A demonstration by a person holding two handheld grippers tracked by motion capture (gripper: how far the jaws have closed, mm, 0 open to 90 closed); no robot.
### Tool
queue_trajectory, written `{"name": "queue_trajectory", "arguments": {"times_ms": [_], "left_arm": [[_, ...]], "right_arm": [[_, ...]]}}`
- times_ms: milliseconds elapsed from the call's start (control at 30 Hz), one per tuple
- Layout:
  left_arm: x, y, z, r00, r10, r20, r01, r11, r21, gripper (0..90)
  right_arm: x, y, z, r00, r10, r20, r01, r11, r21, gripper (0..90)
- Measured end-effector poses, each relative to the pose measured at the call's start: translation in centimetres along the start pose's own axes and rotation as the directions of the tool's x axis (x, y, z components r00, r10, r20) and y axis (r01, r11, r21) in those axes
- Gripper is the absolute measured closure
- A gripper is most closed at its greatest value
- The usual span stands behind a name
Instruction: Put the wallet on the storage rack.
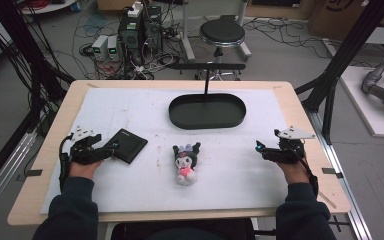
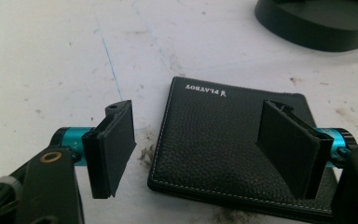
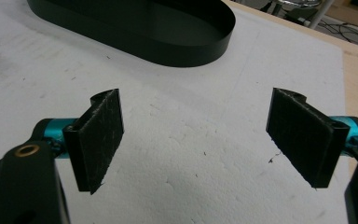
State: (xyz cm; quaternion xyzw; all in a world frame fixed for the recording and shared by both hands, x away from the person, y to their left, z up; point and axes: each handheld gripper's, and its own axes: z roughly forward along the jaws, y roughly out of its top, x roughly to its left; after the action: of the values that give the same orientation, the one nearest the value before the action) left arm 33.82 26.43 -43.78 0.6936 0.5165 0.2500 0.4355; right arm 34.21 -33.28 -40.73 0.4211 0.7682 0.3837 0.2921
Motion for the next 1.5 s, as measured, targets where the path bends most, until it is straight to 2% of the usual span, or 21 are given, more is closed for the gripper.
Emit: {"name": "queue_trajectory", "arguments": {"times_ms": [167, 233, 333, 400, 433, 500, 533, 600, 767, 833, 933, 1067, 1133, 1167, 1200, 1233, 1267, 1300, 1367, 1400, 1500], "left_arm": [[0.8, -0.2, 0.3, 0.9989, -0.035, -0.032, 0.035, 0.9993, 0.011, 27.0], [1.3, -0.4, 0.8, 0.9984, -0.048, -0.028, 0.050, 0.9975, 0.050, 27.0], [1.3, -0.3, 1.1, 0.9989, -0.042, -0.018, 0.043, 0.9964, 0.073, 27.6], [1.2, -0.3, 1.1, 0.9997, -0.022, 0.009, 0.022, 0.9965, 0.080, 30.8], [1.1, -0.3, 1.2, 0.9998, -0.011, 0.019, 0.010, 0.9964, 0.084, 36.9], [1.0, -0.3, 1.4, 0.9995, 0.001, 0.030, -0.004, 0.9944, 0.106, 38.3], [1.0, -0.2, 1.4, 0.9989, -0.004, 0.046, -0.002, 0.9938, 0.111, 44.4], [1.1, -0.3, 1.4, 0.9979, -0.022, 0.062, 0.015, 0.9935, 0.113, 47.4], [1.1, -0.1, 1.1, 0.9984, -0.043, 0.036, 0.038, 0.9911, 0.128, 53.6], [1.2, 0.0, 0.7, 0.9976, -0.062, 0.031, 0.057, 0.9907, 0.123, 67.2], [1.0, 0.0, 0.6, 0.9972, -0.066, 0.034, 0.061, 0.9893, 0.132, 67.9], [0.4, 0.1, 0.3, 0.9948, -0.087, 0.052, 0.077, 0.9821, 0.172, 69.6], [0.0, 0.2, 0.0, 0.9959, -0.071, 0.056, 0.059, 0.9802, 0.189, 69.5], [-0.2, 0.2, 0.0, 0.9982, -0.038, 0.047, 0.029, 0.9834, 0.179, 64.3], [-0.4, 0.2, 0.0, 0.9995, 0.005, 0.032, -0.010, 0.9878, 0.155, 64.3], [-0.5, 0.2, 0.1, 0.9982, 0.053, 0.030, -0.056, 0.9903, 0.127, 46.2], [-0.6, 0.3, 0.2, 0.9935, 0.104, 0.048, -0.108, 0.9895, 0.096, 45.7], [-0.7, 0.3, 0.1, 0.9856, 0.159, 0.057, -0.163, 0.9843, 0.068, 45.7], [-1.1, 0.4, 0.1, 0.9659, 0.234, 0.111, -0.237, 0.9712, 0.020, 43.4], [-1.3, 0.3, 0.1, 0.9537, 0.258, 0.154, -0.263, 0.9648, 0.010, 43.9], [-2.2, 0.0, 0.5, 0.9144, 0.343, 0.215, -0.353, 0.9357, 0.007, 45.7]], "right_arm": [[0.1, 0.0, -0.1, 1.0000, -0.002, 0.001, 0.002, 1.000, -0.002, 19.2], [0.2, 0.0, -0.1, 1.0000, -0.004, 0.000, 0.004, 1.000, 0.001, 19.2], [0.3, 0.1, 0.0, 1.0000, -0.005, -0.002, 0.005, 1.000, 0.002, 19.2], [0.3, 0.1, 0.0, 1.0000, -0.006, -0.004, 0.006, 1.000, 0.003, 19.2], [0.3, 0.0, 0.0, 0.9999, -0.010, -0.002, 0.010, 1.000, 0.005, 19.2], [0.3, 0.0, 0.1, 1.0000, -0.007, -0.004, 0.007, 1.000, 0.005, 19.2], [0.3, 0.0, 0.1, 1.0000, -0.008, -0.004, 0.008, 1.000, 0.008, 19.3], [0.4, 0.0, 0.1, 1.0000, -0.005, -0.004, 0.005, 1.000, 0.009, 19.2], [0.4, 0.0, 0.2, 0.9999, -0.012, -0.007, 0.012, 1.000, 0.012, 19.3], [0.4, 0.0, 0.2, 0.9999, -0.012, -0.006, 0.012, 1.000, 0.012, 19.3], [0.4, 0.0, 0.2, 0.9999, -0.012, -0.005, 0.012, 1.000, 0.010, 19.3], [0.4, 0.0, 0.2, 0.9999, -0.008, -0.006, 0.008, 1.000, 0.014, 19.3], [0.4, 0.0, 0.2, 1.0000, -0.006, -0.006, 0.006, 1.000, 0.015, 19.3], [0.3, 0.0, 0.2, 1.0000, -0.005, -0.005, 0.005, 1.000, 0.017, 19.3], [0.3, 0.0, 0.2, 1.0000, -0.005, -0.005, 0.005, 1.000, 0.017, 19.3], [0.4, 0.0, 0.2, 1.0000, -0.003, -0.007, 0.004, 1.000, 0.015, 19.3], [0.4, 0.0, 0.2, 0.9999, -0.006, -0.008, 0.007, 1.000, 0.014, 19.3], [0.4, 0.0, 0.2, 0.9999, -0.006, -0.008, 0.007, 1.000, 0.014, 19.3], [0.4, 0.0, 0.2, 0.9999, -0.009, -0.009, 0.009, 1.000, 0.013, 19.3], [0.4, 0.0, 0.2, 0.9999, -0.006, -0.008, 0.007, 1.000, 0.013, 19.3], [0.3, 0.0, 0.2, 1.0000, -0.004, -0.009, 0.004, 1.000, 0.013, 19.3]]}}
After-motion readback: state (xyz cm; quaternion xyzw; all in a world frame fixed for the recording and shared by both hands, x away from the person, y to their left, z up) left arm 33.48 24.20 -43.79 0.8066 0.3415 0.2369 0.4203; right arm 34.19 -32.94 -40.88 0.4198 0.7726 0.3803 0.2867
